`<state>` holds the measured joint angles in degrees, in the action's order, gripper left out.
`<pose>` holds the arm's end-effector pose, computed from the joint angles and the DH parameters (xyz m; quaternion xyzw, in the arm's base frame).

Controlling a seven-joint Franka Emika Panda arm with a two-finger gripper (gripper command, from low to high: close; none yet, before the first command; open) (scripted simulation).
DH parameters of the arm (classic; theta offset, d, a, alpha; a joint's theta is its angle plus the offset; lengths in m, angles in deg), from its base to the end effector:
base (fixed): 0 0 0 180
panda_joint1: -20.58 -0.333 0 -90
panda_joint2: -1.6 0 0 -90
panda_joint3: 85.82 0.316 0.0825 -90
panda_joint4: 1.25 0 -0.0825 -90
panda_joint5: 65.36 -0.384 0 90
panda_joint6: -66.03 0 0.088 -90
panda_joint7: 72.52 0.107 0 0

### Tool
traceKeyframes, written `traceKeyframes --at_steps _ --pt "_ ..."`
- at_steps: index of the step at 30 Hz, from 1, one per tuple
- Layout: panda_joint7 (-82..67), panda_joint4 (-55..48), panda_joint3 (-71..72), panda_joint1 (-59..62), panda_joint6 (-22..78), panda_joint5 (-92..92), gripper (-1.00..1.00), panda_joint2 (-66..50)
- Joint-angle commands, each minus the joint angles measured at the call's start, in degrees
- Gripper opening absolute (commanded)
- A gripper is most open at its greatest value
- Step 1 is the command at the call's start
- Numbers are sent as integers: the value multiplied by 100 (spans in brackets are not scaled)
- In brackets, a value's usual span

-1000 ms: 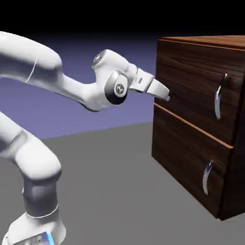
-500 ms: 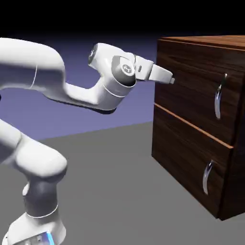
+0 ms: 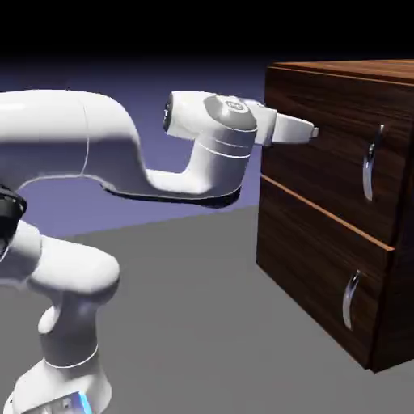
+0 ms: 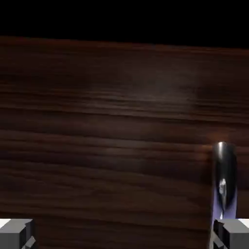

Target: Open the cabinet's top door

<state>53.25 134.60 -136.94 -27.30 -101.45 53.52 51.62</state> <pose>0.4004 -0.0554 0.5859 -0.7138 0.2590 -0.6027 0.2453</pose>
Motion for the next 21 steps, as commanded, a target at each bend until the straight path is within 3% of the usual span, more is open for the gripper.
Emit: traceKeyframes --at_steps 1,21 --pt "175 -53 -107 -99 14 250 0 36" --pt "3245 -1159 -2121 -2060 262 4646 0 639"
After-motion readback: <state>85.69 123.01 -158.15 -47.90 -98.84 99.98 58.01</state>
